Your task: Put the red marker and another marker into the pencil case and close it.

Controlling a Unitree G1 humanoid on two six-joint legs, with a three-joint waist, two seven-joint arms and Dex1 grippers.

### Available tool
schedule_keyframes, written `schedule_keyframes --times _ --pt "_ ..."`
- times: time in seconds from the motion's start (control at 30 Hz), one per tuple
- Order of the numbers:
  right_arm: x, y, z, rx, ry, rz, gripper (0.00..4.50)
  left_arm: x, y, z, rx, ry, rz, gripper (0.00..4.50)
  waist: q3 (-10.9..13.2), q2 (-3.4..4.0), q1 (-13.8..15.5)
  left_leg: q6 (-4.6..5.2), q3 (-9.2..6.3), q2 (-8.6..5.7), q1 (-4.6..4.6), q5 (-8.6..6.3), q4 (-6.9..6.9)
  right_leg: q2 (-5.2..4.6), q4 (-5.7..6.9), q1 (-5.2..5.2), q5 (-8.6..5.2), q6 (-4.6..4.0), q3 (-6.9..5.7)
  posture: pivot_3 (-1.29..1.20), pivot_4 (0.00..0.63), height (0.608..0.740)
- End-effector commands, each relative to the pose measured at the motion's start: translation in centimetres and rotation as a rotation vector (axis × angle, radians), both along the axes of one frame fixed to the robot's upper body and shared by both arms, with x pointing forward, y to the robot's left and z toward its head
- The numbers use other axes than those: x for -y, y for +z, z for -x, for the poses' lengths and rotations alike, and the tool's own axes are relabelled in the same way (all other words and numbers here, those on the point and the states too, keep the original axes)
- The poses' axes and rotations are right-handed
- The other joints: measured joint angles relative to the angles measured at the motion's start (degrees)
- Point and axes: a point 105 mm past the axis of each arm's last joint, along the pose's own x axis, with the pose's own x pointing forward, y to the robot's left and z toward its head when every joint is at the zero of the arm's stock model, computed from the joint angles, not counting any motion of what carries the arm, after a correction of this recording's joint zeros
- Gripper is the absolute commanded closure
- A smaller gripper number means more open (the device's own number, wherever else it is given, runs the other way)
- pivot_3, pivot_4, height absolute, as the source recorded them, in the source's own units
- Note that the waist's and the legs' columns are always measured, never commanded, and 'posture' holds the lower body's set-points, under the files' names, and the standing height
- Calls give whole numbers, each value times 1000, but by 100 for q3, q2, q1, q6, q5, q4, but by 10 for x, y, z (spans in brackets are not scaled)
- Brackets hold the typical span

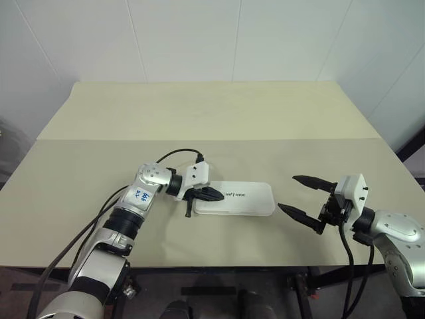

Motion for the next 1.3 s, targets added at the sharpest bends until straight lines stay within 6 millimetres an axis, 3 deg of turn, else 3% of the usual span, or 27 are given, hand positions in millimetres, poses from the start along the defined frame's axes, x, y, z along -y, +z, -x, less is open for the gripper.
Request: schedule_keyframes --times 0.03,0.17,0.3,0.57,0.8,0.93,1.23,1.3 --pt "1 9 -1 42 3 -12 0 1 -13 4 -31 5 -34 4461 0 0 -1 0 0 0 0 0 -1 0 -1 0 0 0 0 0 150 740" --pt "0 9 -3 42 5 -12 0 -1 -10 3 -44 26 6 4461 0 0 -1 0 0 0 1 0 0 0 -2 1 0 0 0 0 150 740" --pt "1 9 -4 42 10 -11 0 -2 26 5 -72 26 240 4461 1 0 -8 0 0 1 -1 0 -3 0 -6 -2 0 0 0 0 150 740" --pt "3 9 -7 33 27 1 0 -50 69 8 -77 105 469 4461 1 1 -50 0 0 6 -8 -1 -15 3 -6 -19 -1 -2 -2 0 150 740" --pt "2 10 -11 25 53 13 0 -85 77 28 -58 119 549 4461 2 2 -53 -2 0 6 -11 -4 -16 0 -16 -18 -1 -1 -3 0 150 740" --pt "5 13 -13 27 59 20 0 -102 75 25 -53 235 600 3547 2 2 -39 -2 0 6 -11 -5 -15 -1 -16 -18 -1 -2 -4 0 150 740" --pt "8 19 -16 31 83 48 0 -121 58 34 -67 289 525 426 3 3 -59 -3 1 8 -11 -5 -17 0 -17 -19 -2 -4 -5 0 150 740" --pt "9 21 -16 31 86 58 0 -122 56 34 -60 295 516 17 3 3 -58 -3 1 7 -11 -5 -16 -1 -18 -18 -2 -4 -5 0 150 740"
